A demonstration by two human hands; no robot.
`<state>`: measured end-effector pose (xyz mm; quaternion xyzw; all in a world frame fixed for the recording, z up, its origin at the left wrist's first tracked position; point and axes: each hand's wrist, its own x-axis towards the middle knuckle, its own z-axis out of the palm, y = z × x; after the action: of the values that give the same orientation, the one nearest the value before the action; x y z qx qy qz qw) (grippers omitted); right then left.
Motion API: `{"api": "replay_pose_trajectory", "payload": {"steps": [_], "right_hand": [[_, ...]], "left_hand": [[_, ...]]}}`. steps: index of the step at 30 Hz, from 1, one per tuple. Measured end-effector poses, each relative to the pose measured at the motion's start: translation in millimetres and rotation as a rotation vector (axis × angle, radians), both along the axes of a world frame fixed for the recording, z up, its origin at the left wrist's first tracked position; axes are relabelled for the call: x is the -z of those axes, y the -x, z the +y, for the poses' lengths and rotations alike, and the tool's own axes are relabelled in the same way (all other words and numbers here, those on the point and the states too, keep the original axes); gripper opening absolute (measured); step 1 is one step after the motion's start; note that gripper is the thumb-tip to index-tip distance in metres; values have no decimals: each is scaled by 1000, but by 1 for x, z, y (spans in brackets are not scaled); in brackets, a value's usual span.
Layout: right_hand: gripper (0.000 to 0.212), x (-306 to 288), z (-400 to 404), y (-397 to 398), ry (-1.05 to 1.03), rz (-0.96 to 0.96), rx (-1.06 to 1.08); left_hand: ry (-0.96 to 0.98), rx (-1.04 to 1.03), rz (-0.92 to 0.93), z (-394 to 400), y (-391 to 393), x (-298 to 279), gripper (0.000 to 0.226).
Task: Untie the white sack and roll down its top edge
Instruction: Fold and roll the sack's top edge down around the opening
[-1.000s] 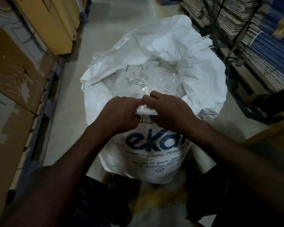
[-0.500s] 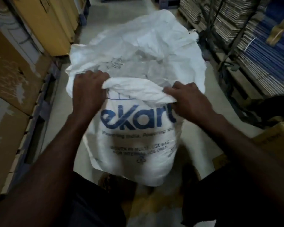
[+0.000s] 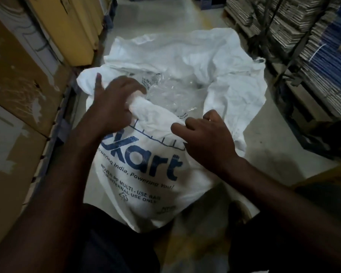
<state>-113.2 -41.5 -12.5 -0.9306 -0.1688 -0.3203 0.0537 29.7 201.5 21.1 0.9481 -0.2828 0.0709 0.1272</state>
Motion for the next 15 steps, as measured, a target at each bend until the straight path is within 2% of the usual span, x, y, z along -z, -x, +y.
{"api": "replay_pose_trajectory", "payload": {"steps": [1, 3, 5, 7, 9, 11, 12, 15], "right_hand": [[42, -1, 0, -1, 7, -27, 0], [39, -2, -4, -5, 34, -85, -1], [35, -5, -10, -8, 51, -115, 6], [32, -11, -15, -9, 55, -88, 29], [28, -17, -15, -8, 51, 18, 28], [24, -24, -14, -5, -33, 173, 7], [27, -27, -14, -5, -89, 242, 5], [55, -30, -16, -3, -268, 374, 2]], "left_hand": [[-55, 87, 67, -3, 11, -6, 81], [-113, 204, 168, -14, 28, -10, 83], [-97, 238, 155, -24, 38, -11, 66], [-28, 222, -11, -31, 43, -15, 41], [29, 150, -185, -38, 50, -16, 34], [38, 125, -223, -44, 58, -8, 35], [42, 122, -215, -47, 61, -3, 33], [118, 146, -253, -52, 61, 4, 36]]}}
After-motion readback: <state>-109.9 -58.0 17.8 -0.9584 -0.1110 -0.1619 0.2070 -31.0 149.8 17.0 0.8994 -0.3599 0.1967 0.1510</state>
